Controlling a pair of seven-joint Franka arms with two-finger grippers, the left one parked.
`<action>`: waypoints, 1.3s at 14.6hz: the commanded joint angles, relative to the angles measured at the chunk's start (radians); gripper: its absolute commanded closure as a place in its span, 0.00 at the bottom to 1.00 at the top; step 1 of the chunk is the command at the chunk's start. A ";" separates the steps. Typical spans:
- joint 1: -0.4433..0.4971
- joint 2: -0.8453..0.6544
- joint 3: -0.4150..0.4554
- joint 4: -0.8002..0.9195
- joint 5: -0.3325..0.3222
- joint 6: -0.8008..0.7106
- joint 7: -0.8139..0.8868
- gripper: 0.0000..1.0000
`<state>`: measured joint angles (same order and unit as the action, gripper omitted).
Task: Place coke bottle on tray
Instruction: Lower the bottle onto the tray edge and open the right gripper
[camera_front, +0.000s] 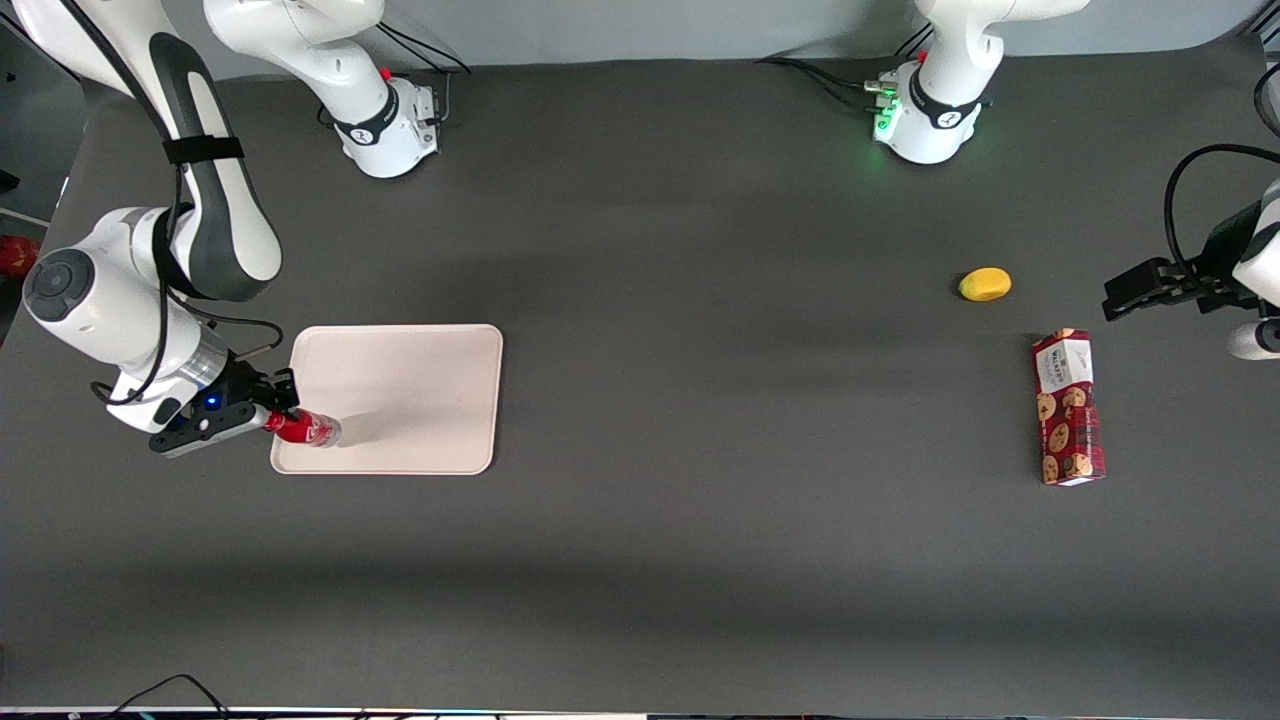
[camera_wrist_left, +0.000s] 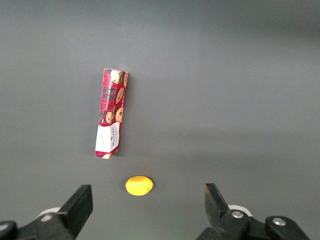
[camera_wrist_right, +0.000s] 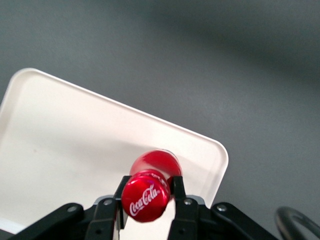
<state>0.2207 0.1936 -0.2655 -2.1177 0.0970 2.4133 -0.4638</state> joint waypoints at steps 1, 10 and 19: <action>-0.029 -0.063 0.009 -0.067 -0.008 0.033 -0.061 1.00; -0.063 -0.049 -0.012 -0.087 -0.002 0.069 -0.130 1.00; -0.061 -0.023 -0.012 -0.082 0.000 0.064 -0.128 0.83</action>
<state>0.1622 0.1769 -0.2801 -2.1952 0.0970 2.4639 -0.5693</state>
